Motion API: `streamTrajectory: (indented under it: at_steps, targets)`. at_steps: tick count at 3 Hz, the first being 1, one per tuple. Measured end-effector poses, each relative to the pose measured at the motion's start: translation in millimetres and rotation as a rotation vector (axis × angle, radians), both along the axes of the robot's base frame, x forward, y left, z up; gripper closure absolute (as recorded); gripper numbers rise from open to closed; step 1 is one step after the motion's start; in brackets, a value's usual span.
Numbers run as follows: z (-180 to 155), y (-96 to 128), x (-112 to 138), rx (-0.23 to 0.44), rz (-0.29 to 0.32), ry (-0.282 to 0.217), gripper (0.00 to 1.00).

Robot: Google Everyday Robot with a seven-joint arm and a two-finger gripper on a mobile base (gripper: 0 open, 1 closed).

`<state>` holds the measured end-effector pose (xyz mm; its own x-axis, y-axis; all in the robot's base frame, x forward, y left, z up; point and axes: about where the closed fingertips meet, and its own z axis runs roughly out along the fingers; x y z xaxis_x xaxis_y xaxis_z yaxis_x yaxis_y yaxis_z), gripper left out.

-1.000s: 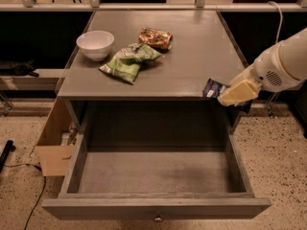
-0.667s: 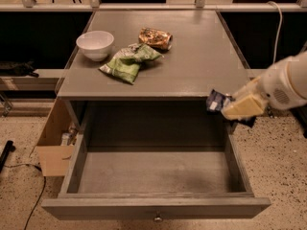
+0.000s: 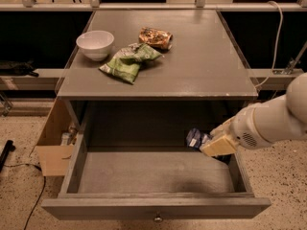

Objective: Place rxbar blueberry into top drawer

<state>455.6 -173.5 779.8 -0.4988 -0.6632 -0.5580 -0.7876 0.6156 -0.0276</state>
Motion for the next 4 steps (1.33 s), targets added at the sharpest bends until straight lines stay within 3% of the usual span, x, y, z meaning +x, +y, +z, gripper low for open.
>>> streamTrajectory:
  at_steps: [2,3,4]
  targets:
    - [-52,48,38,-0.014,0.019,0.049,1.0]
    - [-83,60,50,0.013,0.002,0.088,1.0]
    - [-77,59,48,0.015,0.001,0.073,1.0]
